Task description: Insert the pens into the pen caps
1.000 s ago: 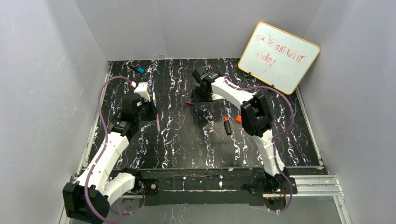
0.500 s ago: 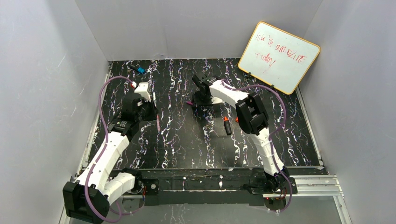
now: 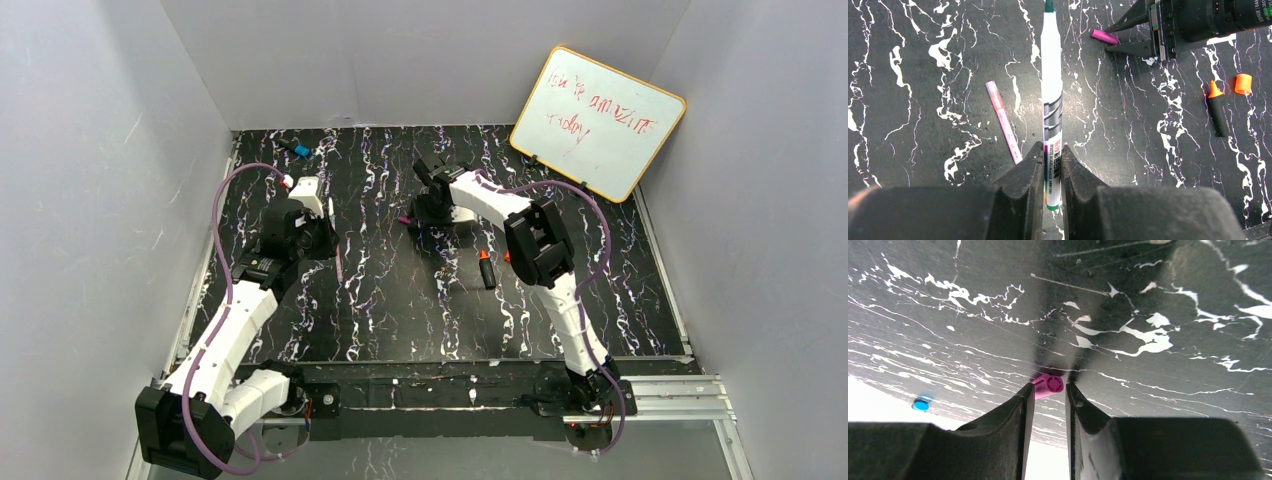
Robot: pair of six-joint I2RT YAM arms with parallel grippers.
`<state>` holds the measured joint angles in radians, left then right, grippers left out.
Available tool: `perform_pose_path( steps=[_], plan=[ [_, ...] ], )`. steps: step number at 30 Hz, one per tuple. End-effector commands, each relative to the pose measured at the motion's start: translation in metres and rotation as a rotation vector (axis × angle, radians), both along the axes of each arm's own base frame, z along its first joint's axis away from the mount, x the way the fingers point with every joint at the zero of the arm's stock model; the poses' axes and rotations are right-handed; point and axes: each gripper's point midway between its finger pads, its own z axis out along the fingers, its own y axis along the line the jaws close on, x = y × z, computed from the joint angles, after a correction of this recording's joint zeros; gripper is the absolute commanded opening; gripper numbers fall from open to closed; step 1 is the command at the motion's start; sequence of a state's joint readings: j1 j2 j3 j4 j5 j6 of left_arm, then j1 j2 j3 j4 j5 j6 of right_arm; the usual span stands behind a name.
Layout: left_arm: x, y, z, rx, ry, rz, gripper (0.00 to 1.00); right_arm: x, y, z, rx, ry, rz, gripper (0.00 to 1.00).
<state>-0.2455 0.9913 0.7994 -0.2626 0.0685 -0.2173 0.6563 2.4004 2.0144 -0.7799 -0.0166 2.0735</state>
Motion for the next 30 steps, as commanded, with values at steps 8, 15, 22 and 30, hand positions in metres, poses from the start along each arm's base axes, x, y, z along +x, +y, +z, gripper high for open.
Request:
perform_pose_path(
  steps=[8, 15, 22, 30],
  plan=[
    [0.000, 0.001, 0.008, 0.011, -0.013, 0.001, 0.00, -0.007, 0.014, -0.018, 0.097, 0.124, -0.094, 0.26],
    [0.000, 0.004, 0.008, 0.022, -0.014, 0.007, 0.00, -0.009, 0.014, -0.024, 0.117, 0.115, -0.067, 0.01],
    [-0.001, -0.001, 0.008, 0.002, -0.023, -0.016, 0.00, 0.022, -0.003, 0.034, 0.028, -0.221, 0.099, 0.01],
    [-0.008, -0.041, 0.011, -0.129, -0.024, -0.210, 0.00, 0.033, 0.001, 0.192, -0.051, -0.890, 0.587, 0.01]
  ],
)
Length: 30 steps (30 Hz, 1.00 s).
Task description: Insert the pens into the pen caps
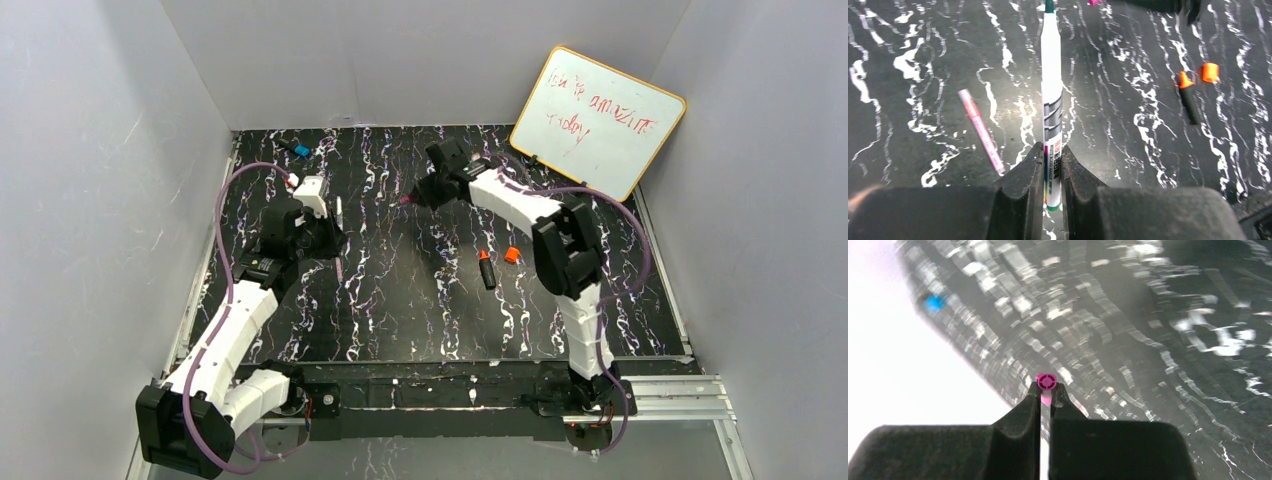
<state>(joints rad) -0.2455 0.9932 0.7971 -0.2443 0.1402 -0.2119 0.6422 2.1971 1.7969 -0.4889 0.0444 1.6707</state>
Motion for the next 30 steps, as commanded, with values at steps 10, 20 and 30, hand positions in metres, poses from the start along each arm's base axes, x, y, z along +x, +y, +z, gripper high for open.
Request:
perform_pose_path(
  steps=[10, 20, 30],
  plan=[
    [-0.045, -0.102, 0.040, -0.382, -0.076, -0.592, 0.00, -0.101, 0.028, 0.257, -0.134, -1.252, 1.056, 0.05],
    [-0.055, -0.111, 0.054, -0.449, -0.161, -0.636, 0.00, -0.167, -0.010, 0.292, -0.169, -1.454, 1.114, 0.12],
    [-0.070, -0.117, 0.062, -0.513, -0.184, -0.717, 0.00, -0.167, -0.014, 0.284, -0.171, -1.463, 1.075, 0.11]
  ],
)
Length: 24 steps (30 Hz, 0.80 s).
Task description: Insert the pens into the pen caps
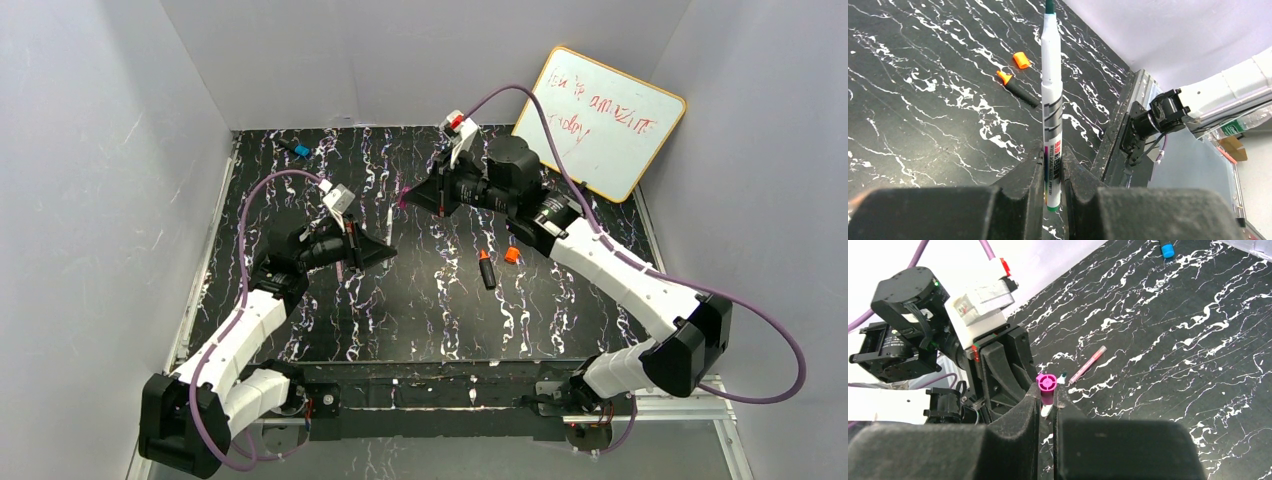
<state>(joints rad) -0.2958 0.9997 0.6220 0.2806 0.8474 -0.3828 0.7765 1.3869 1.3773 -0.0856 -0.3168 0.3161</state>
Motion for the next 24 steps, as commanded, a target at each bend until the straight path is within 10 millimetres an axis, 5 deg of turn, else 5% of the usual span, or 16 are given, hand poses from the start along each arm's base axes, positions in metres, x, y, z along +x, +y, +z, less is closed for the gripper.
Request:
perform_pose_path(
  steps=[1, 12, 24],
  plan=[
    [-0.014, -0.005, 0.019, -0.065, -0.061, -0.075, 0.00, 0.005, 0.001, 0.014, 0.046, -0.058, -0.013, 0.11],
    [-0.023, -0.010, 0.020, -0.081, -0.055, -0.122, 0.00, 0.018, 0.012, 0.022, 0.080, -0.093, -0.023, 0.11],
    [-0.021, -0.009, 0.017, -0.053, -0.059, -0.113, 0.00, 0.017, 0.022, 0.010, 0.055, -0.036, 0.022, 0.11]
  ],
)
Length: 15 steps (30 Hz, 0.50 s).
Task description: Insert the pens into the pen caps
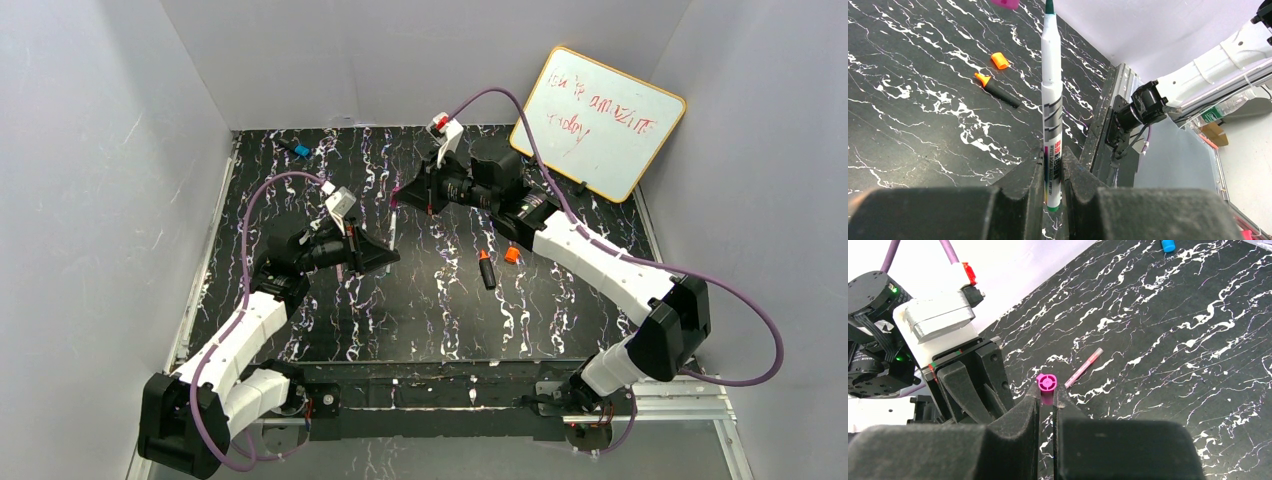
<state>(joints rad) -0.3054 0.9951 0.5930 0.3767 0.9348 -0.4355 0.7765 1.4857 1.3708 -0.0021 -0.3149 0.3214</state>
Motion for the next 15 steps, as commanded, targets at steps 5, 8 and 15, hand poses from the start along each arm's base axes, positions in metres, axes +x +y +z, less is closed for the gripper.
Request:
perform_pose_path(
  steps=[5, 8, 15],
  plan=[
    [-0.005, 0.000, 0.007, 0.009, -0.039, -0.022, 0.00, -0.004, -0.005, 0.042, 0.070, -0.076, -0.006, 0.11],
    [-0.004, 0.000, 0.006, 0.012, -0.035, -0.018, 0.00, -0.003, -0.008, 0.049, 0.080, -0.097, -0.019, 0.11],
    [-0.004, 0.000, 0.005, 0.019, -0.038, -0.016, 0.00, -0.007, -0.005, 0.044, 0.052, -0.069, 0.014, 0.11]
  ],
)
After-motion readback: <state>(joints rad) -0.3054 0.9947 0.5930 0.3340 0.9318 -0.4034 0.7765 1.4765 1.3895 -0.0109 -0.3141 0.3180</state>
